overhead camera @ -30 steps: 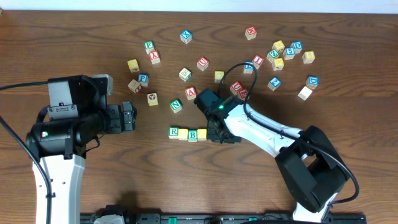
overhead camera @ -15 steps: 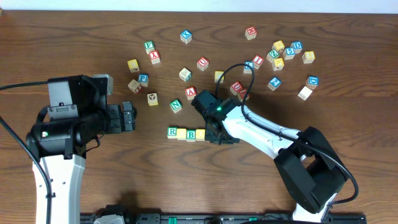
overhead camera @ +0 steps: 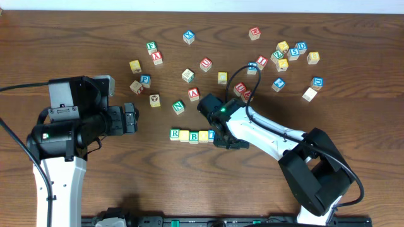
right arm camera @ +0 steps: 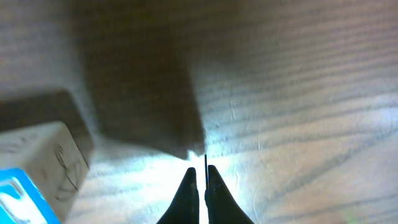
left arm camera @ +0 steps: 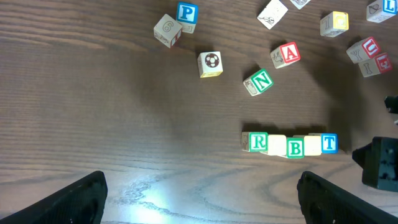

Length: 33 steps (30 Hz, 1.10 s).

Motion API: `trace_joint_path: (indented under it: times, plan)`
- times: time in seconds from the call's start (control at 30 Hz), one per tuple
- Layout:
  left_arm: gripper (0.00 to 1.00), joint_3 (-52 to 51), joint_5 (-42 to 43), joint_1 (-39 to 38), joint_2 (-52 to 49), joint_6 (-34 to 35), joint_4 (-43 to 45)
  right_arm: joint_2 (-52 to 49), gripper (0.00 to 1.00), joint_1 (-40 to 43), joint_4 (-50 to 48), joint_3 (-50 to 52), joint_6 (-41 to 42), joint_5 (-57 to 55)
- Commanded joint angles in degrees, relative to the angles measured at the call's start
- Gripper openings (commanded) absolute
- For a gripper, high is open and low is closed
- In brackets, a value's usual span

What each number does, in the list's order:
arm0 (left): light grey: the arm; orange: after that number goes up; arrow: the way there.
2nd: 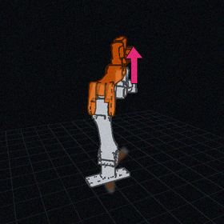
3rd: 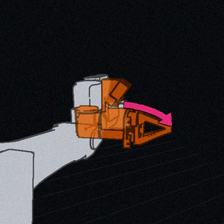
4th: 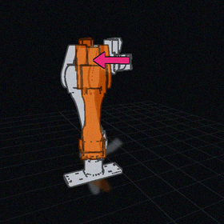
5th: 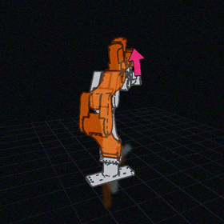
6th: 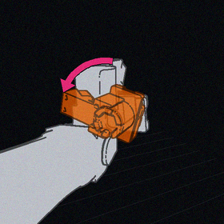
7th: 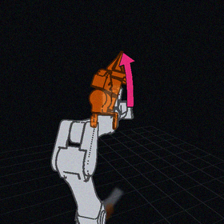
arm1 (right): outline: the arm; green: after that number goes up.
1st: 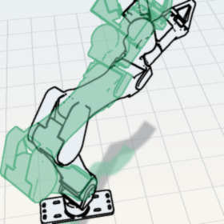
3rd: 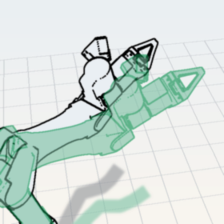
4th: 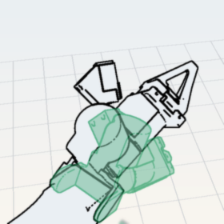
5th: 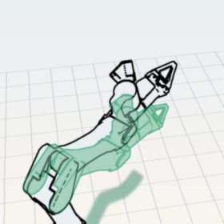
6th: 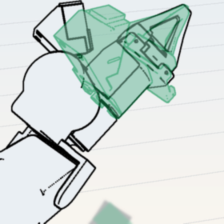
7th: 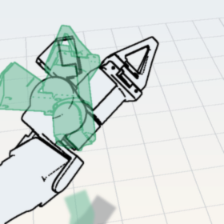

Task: Spell out ROBOT
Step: 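Sweep the right gripper left along the front of the block row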

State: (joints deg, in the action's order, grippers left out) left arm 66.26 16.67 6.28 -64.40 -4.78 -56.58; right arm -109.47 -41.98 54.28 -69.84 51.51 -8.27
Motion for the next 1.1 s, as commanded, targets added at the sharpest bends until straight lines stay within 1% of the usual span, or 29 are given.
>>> trace_joint_path:
  times: [0.0,0.2,0.47,0.7,1.07]
  plan:
    - [0.96,0.72,0.85,0.24,0.09,-0.76,-0.11,0.28,0.01,-1.09,1.73,0.22,0.09,2.91]
    - [0.96,0.72,0.85,0.24,0.07,-0.76,-0.11,0.31,0.01,-3.17,3.39,0.22,0.09,5.95]
    - [0.96,0.72,0.85,0.24,0.07,-0.76,-0.11,0.31,0.01,-7.89,2.21,0.2,0.15,10.43]
    - [0.96,0.72,0.85,0.24,0.07,-0.76,-0.11,0.31,0.01,-11.08,-1.46,0.2,0.37,10.91]
    - [0.96,0.72,0.85,0.24,0.07,-0.76,-0.11,0.31,0.01,-11.28,-7.74,0.2,-1.05,15.67]
